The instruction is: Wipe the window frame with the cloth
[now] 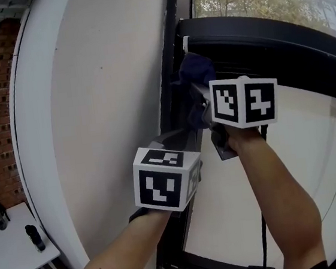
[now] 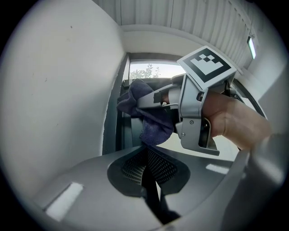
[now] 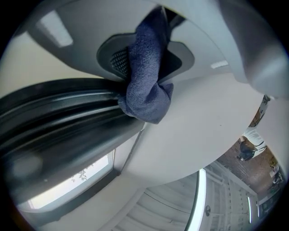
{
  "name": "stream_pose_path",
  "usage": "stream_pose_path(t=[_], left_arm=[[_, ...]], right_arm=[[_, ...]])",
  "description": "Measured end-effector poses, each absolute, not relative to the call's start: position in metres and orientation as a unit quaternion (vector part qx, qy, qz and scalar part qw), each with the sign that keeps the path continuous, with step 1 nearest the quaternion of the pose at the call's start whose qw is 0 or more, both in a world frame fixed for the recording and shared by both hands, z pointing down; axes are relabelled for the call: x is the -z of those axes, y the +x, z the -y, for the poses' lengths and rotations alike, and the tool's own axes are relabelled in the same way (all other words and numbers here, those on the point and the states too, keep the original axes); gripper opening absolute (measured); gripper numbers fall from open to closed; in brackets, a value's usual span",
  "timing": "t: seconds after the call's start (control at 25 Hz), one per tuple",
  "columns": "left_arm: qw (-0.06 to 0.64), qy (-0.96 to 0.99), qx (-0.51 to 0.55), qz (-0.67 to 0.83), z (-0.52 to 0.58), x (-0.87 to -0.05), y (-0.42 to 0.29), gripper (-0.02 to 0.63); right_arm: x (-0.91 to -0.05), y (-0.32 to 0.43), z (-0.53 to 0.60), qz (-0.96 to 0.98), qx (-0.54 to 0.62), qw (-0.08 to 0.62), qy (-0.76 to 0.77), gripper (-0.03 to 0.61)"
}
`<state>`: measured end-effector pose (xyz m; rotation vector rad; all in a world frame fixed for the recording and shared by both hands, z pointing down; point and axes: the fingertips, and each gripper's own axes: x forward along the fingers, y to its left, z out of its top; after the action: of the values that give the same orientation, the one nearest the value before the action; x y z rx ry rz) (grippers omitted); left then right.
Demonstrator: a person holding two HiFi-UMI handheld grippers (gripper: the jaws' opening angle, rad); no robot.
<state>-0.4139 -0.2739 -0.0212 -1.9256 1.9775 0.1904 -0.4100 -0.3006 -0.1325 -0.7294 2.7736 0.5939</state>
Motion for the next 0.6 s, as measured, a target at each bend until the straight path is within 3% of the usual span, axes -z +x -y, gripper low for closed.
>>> stream_pose_path(t=[0.6], left_arm=[[0.191, -0.7, -0.075, -0.684, 0.257, 0.03, -0.398, -0.006]], right_arm=[[0.135, -0.403, 0.28, -0.938, -0.212, 0.104, -0.255, 0.127]])
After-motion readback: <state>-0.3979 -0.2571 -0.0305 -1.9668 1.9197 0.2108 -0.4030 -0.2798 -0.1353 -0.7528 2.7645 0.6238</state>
